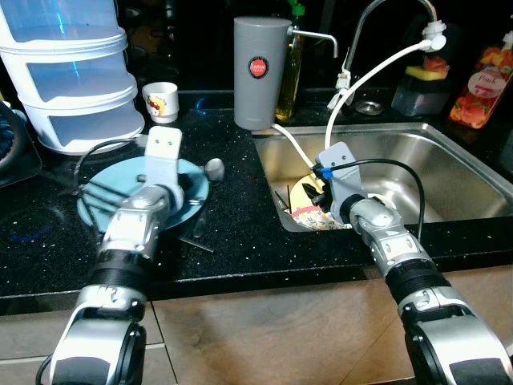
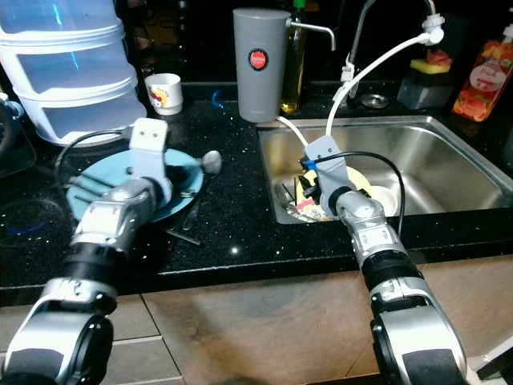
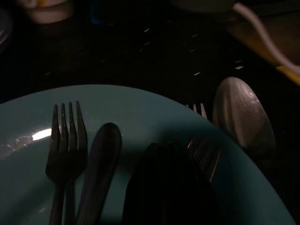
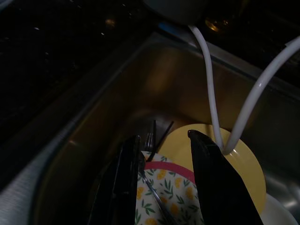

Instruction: Kitchen organization

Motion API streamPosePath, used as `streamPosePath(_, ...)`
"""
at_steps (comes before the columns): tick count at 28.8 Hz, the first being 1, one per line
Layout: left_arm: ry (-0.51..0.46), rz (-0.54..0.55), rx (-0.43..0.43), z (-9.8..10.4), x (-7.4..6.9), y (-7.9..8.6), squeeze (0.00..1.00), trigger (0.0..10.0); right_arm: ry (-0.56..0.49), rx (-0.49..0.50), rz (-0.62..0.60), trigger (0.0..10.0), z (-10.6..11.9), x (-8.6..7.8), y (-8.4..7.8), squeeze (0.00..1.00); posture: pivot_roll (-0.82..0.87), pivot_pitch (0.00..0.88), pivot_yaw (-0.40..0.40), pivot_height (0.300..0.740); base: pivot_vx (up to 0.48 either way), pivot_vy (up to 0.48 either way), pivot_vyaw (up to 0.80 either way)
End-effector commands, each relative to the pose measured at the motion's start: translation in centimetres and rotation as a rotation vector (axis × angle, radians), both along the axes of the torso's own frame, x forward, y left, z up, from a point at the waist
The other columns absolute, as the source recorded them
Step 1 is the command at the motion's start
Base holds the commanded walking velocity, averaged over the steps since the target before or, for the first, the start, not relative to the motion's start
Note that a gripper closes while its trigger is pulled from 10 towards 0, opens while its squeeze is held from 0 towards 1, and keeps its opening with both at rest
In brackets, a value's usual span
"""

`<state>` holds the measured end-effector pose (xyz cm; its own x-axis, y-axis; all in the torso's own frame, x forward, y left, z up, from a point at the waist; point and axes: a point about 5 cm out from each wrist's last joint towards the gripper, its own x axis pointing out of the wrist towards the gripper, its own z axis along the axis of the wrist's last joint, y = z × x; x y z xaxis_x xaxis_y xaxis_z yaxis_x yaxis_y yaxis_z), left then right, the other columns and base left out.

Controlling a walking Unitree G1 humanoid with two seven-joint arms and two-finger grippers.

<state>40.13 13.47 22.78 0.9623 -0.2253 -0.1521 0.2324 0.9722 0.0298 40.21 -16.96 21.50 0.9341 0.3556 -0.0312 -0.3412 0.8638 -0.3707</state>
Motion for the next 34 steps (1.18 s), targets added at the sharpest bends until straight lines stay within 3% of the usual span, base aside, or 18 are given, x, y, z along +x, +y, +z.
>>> streamPosePath(1, 0.074, -0.066, -0.002, -1.8, 0.0, -1.6, 0.00, 10.0, 0.007, 0.001, -0.014, 10.0, 0.0, -0.1, -0.5, 0.00, 0.06, 0.104, 0.017, 0.740, 0.000, 0.000, 0.00)
streamPosePath(7, 0.019, -0.212, -0.029, -0.3, 0.3, -4.3, 0.00, 10.0, 0.009, -0.001, -0.026, 10.0, -0.1, -0.1, -0.9, 0.00, 0.06, 0.107, 0.019, 0.740, 0.000, 0.000, 0.00)
streamPosePath(16, -0.016, -0.309, -0.041, 0.7, 0.4, -6.8, 0.00, 10.0, 0.005, 0.000, -0.033, 10.0, 0.2, 0.0, -1.0, 0.00, 0.06, 0.109, 0.019, 0.740, 0.000, 0.000, 0.00)
streamPosePath(20, -0.041, -0.277, -0.014, 1.2, 0.6, -6.5, 0.00, 10.0, 0.002, 0.000, -0.034, 10.0, 0.3, 0.0, -1.0, 0.00, 0.06, 0.108, 0.019, 0.740, 0.000, 0.000, 0.00)
streamPosePath(23, -0.104, -0.183, 0.018, 2.4, 1.1, -5.1, 0.00, 10.0, -0.003, 0.008, -0.033, 10.0, 0.5, 0.0, -1.1, 0.00, 0.05, 0.105, 0.021, 0.740, 0.000, 0.000, 0.00)
streamPosePath(27, -0.287, -0.050, 0.067, 5.5, 1.2, -2.5, 0.00, 10.0, -0.013, 0.044, -0.030, 10.0, 0.9, 0.1, -1.0, 0.00, 0.05, 0.101, 0.015, 0.740, 0.000, 0.000, 0.00)
streamPosePath(29, -0.315, -0.036, 0.058, 6.2, 1.1, -2.0, 0.00, 10.0, -0.017, 0.051, -0.030, 10.0, 1.0, 0.1, -1.0, 0.00, 0.05, 0.101, 0.015, 0.740, 0.000, 0.000, 0.00)
streamPosePath(30, -0.344, -0.026, 0.046, 6.8, 0.9, -1.6, 0.47, 10.0, -0.023, 0.059, -0.029, 10.0, 1.1, 0.1, -1.0, 0.00, 0.06, 0.100, 0.013, 0.740, 0.000, 0.000, 0.00)
streamPosePath(31, -0.370, -0.013, 0.035, 7.3, 0.7, -1.1, 1.00, 10.0, -0.031, 0.073, -0.027, 10.0, 1.3, 0.1, -0.9, 0.00, 0.06, 0.101, 0.009, 0.740, 0.000, 0.000, 0.00)
streamPosePath(34, -0.431, 0.017, 0.041, 8.3, 0.0, -0.1, 1.00, 10.0, -0.071, 0.123, -0.017, 10.0, 2.0, 0.1, -0.5, 0.00, 0.06, 0.100, 0.006, 0.740, 0.000, 0.000, 0.00)
